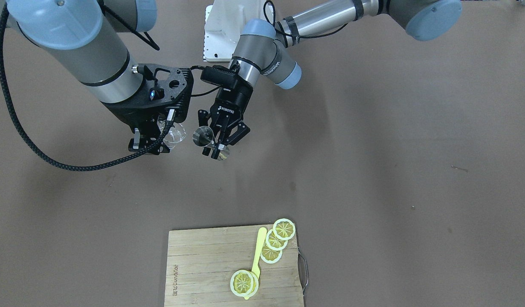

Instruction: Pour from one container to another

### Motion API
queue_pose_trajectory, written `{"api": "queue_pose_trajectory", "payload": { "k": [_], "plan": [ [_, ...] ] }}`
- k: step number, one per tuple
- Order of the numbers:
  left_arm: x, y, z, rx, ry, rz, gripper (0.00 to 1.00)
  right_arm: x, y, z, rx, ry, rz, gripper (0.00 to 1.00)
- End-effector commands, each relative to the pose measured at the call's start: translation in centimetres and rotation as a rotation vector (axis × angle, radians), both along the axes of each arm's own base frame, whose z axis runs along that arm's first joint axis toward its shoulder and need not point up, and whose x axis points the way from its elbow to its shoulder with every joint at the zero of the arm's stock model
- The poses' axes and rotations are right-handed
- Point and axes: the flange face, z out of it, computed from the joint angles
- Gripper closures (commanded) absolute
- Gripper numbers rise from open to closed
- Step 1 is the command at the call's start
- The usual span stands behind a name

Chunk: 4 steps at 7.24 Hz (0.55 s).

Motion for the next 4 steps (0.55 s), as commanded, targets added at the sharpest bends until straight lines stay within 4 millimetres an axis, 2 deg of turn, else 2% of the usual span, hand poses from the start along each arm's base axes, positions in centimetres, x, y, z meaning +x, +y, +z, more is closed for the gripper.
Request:
{"api": "queue_pose_trajectory", "payload": {
  "k": [1, 4],
  "plan": [
    [-0.2, 0.0, -0.2, 0.001, 0.005, -0.001, 1.0, -0.4, 0.2, -0.5, -0.002, 0.015, -0.003, 1.0],
    [-0.2, 0.1, 0.1, 0.0, 0.002, 0.001, 1.0, -1.4, 1.0, -0.5, 0.01, 0.029, -0.029, 1.0]
  ]
}}
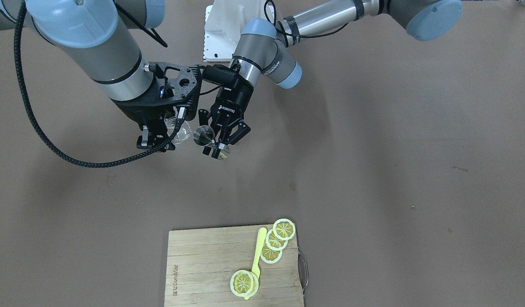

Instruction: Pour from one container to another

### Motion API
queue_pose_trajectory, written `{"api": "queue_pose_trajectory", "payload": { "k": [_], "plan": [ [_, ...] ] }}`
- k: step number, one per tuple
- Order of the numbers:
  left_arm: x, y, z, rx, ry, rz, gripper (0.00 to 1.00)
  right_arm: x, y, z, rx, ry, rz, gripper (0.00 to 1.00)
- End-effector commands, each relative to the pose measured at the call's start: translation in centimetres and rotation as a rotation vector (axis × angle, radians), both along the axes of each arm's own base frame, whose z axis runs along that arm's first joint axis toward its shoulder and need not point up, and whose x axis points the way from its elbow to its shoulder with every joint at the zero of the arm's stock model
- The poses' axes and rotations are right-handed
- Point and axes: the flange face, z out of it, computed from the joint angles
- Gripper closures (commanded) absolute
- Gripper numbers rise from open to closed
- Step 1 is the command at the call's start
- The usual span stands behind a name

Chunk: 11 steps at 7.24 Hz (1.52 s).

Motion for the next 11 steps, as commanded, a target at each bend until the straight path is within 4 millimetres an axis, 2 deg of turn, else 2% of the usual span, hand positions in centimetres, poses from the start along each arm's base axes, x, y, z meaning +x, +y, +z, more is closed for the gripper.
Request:
{"api": "queue_pose_trajectory", "payload": {
  "k": [1, 3, 5, 8, 11],
  "plan": [
    [0.0, 0.0, 0.2, -0.001, -0.002, 0.0, 1.0, -0.2, 0.2, -0.3, 0.014, 0.026, -0.029, 1.0],
    [-0.1, 0.0, 0.1, 0.0, 0.001, 0.0, 1.0, -0.1, 0.2, -0.4, 0.023, 0.055, -0.056, 1.0],
    [-0.3, 0.1, -0.2, 0.003, 0.008, 0.0, 1.0, -0.7, 0.4, -1.4, 0.03, 0.078, -0.079, 1.0],
    [-0.3, 0.1, -0.3, 0.003, 0.01, 0.0, 1.0, -1.1, 0.6, -1.3, 0.031, 0.118, -0.109, 1.0],
    [-0.3, 0.1, -0.1, 0.002, 0.007, 0.0, 1.0, -2.0, -0.7, -2.5, 0.029, 0.154, -0.131, 1.0]
  ]
}}
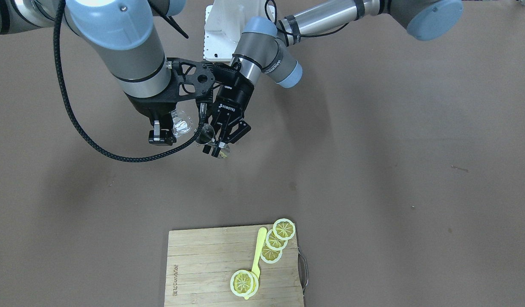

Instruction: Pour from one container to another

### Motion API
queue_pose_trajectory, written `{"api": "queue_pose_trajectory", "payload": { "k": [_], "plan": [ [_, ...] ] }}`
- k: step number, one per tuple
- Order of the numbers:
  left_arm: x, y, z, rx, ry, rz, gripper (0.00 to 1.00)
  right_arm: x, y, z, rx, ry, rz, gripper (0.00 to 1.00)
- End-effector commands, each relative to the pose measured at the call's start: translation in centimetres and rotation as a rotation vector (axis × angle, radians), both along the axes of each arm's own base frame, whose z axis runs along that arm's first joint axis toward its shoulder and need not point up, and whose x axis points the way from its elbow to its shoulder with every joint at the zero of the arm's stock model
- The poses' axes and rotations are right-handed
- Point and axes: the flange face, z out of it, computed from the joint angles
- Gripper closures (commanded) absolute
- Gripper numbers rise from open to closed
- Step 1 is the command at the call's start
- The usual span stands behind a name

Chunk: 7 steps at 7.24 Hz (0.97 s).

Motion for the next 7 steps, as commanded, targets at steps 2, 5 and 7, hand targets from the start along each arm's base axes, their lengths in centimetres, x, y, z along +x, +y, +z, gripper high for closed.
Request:
{"api": "queue_pose_trajectory", "payload": {
  "k": [2, 5, 7],
  "plan": [
    [0.0, 0.0, 0.0, 0.001, -0.002, 0.0, 1.0, -1.6, -1.9, -1.4, 0.007, 0.05, -0.036, 1.0],
    [0.0, 0.0, 0.1, -0.001, -0.002, 0.0, 1.0, -2.8, -2.3, -1.5, 0.016, 0.103, -0.06, 1.0],
    [0.0, 0.0, 0.1, 0.0, -0.003, -0.002, 1.0, -2.8, -2.2, -1.5, 0.023, 0.134, -0.087, 1.0]
  ]
}}
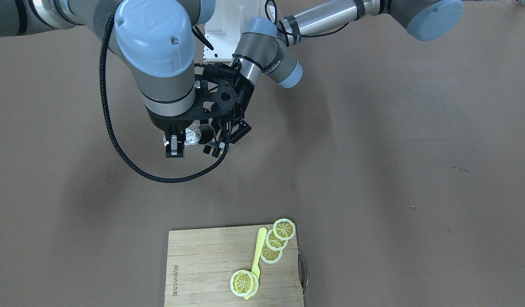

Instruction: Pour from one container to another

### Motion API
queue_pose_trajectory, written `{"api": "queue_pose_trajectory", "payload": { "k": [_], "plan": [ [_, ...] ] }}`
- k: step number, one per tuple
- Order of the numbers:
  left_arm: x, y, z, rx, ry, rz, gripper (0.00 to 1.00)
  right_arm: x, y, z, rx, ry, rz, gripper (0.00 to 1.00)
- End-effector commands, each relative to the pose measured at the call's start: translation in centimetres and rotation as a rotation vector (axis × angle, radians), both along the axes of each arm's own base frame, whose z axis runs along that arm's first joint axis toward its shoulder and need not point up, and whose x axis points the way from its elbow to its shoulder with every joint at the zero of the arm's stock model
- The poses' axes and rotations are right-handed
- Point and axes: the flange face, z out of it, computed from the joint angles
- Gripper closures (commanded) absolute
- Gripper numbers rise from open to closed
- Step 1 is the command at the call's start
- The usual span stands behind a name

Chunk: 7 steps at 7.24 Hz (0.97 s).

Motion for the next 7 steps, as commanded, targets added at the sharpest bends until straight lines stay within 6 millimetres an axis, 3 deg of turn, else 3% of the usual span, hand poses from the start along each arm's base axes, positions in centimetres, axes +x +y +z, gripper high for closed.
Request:
{"api": "queue_pose_trajectory", "payload": {
  "k": [1, 7],
  "plan": [
    [0.0, 0.0, 0.0, 0.0, -0.001, -0.001, 1.0, 0.0, 0.2, -0.1, 0.009, 0.034, -0.033, 1.0],
    [0.0, 0.0, -0.1, 0.001, 0.001, -0.001, 1.0, -1.3, 1.3, -1.5, 0.001, 0.113, -0.082, 1.0]
  ]
}}
